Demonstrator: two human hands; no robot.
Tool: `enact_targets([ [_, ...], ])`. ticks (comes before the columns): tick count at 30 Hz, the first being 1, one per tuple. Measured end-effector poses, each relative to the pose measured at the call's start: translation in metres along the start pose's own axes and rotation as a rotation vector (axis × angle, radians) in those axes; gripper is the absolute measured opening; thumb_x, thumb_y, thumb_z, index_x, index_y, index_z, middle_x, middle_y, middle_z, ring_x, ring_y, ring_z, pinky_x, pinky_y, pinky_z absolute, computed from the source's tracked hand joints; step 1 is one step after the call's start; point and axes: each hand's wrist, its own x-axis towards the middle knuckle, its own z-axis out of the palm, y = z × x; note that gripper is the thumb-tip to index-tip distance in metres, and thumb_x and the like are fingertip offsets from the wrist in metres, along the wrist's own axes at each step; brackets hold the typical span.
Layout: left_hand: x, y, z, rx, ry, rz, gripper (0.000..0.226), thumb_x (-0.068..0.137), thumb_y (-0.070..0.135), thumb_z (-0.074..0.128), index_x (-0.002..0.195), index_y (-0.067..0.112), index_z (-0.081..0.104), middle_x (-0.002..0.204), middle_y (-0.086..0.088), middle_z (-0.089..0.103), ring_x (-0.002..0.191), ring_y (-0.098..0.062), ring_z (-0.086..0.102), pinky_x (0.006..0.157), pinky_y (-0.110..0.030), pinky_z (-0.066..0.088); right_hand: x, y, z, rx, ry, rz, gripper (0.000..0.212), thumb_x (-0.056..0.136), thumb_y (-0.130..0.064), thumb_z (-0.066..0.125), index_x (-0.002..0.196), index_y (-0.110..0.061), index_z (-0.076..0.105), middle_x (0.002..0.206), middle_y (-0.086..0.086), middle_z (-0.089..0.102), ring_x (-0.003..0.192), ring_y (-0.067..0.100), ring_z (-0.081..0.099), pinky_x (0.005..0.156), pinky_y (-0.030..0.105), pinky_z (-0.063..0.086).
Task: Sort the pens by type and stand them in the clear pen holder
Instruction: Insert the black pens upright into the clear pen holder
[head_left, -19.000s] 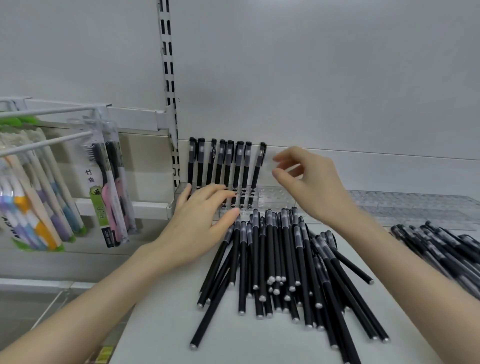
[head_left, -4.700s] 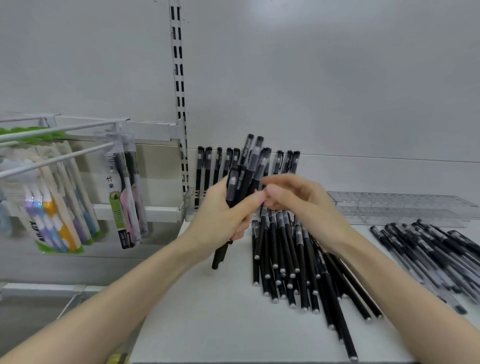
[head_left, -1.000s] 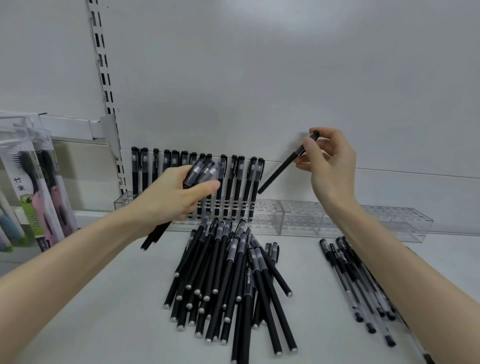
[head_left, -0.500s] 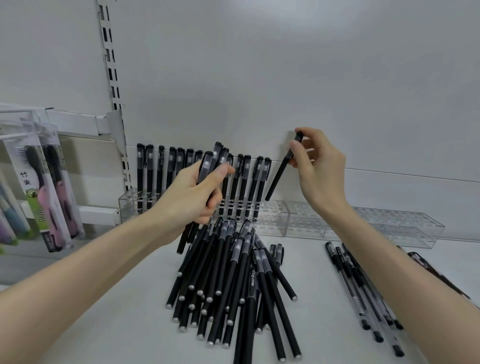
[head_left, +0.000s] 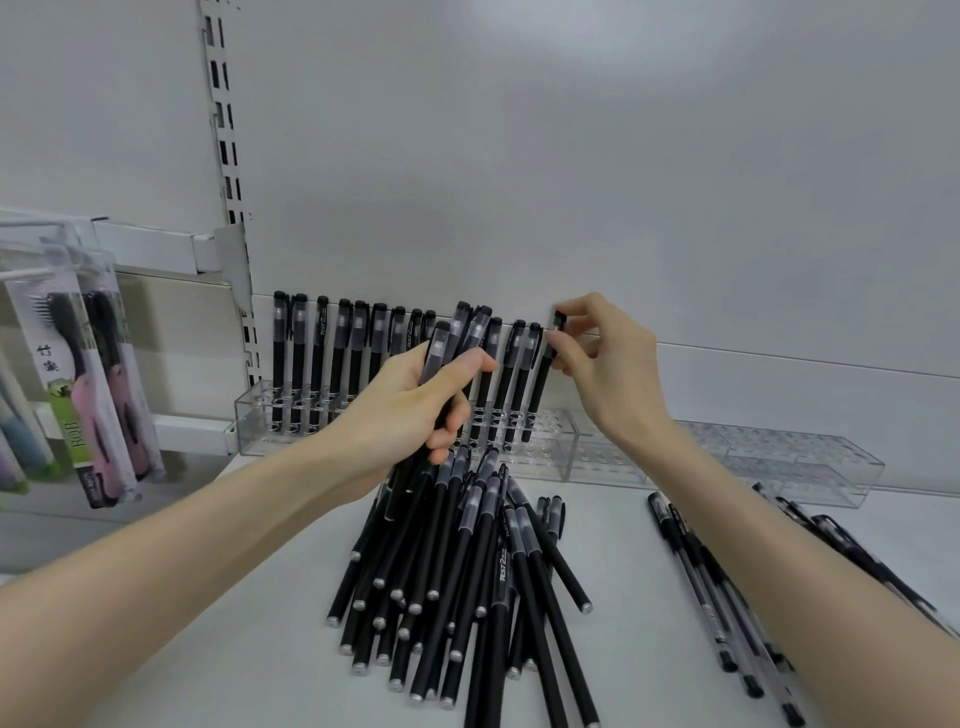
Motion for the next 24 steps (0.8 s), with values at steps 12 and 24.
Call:
enact_targets([
  [12,0.001,0.003,0.005,-0.02,0.017,0.01,0.024,0.098,0.027,0.046,0.106,0.01,0.06,0.058,-0.002,0.045,0.049,-0.012,0.038,0.046,-0.024,0.04,0.003,-0.011,-0.009,0.021,-0.086,0.062,0.014,0.091,-0.009,0.061,0.103,-0.015,0.064,0.076,0.001,0.066,0.065,0.017,0.067,0.075,0.042,0.055],
  [24,-0.002,0.002,0.008,-0.03,0.042,-0.034,0.027,0.098,0.032,0.046,0.106,0.008,0.054,0.055,0.001,0.045,0.044,-0.01,0.029,0.039,-0.02,0.025,-0.004,-0.004,-0.01,-0.023,-0.13,0.104,0.017,0.089,-0.013,0.063,0.106,-0.019,0.064,0.076,0.001,0.069,0.069,0.022,0.067,0.08,0.046,0.053],
])
